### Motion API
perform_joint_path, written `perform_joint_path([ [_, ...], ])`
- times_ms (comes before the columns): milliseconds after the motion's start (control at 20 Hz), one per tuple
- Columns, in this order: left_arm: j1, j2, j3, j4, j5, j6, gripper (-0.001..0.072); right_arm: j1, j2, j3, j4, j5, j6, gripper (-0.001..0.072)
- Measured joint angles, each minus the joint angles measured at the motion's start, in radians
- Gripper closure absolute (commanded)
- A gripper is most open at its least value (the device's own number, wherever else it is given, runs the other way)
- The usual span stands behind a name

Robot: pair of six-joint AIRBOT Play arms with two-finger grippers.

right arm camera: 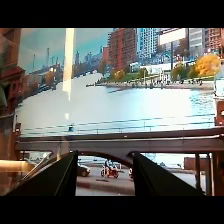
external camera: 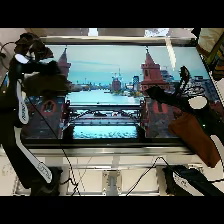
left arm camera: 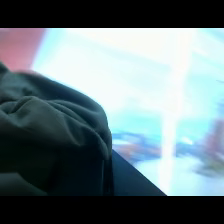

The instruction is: Fold the shirts.

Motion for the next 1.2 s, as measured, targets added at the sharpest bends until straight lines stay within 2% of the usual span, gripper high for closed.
perform_joint_path([
  [350, -0.394, 0.060, 0.000, -0.271, -0.247, 0.057, 0.0690, 0.000, 0.000, 0.000, -0.095, 0.001, -0.010, 0.0325],
  [400, -0.433, 0.065, 0.000, -0.290, -0.263, 0.062, 0.0625, 0.000, 0.000, 0.000, -0.111, 0.006, -0.011, 0.0324],
  [450, -0.465, 0.070, 0.000, -0.307, -0.282, 0.063, 0.0329, 0.000, 0.000, 0.000, -0.128, 0.014, -0.015, 0.0322],
  [500, -0.483, 0.074, 0.000, -0.316, -0.300, 0.063, 0.0098, 0.000, 0.000, 0.000, -0.143, 0.027, -0.023, 0.0277],
  [550, -0.493, 0.080, 0.000, -0.320, -0.323, 0.059, 0.0093, 0.000, 0.000, 0.000, -0.158, 0.039, -0.027, 0.0234],
  [950, -0.378, 0.095, 0.000, -0.274, -0.404, -0.110, 0.0093, -0.002, -0.058, -0.058, -0.314, 0.261, -0.012, 0.0232],
  [1200, -0.330, 0.097, 0.000, -0.260, -0.416, -0.158, 0.0093, -0.002, -0.131, -0.116, -0.334, 0.356, -0.007, 0.0233],
])
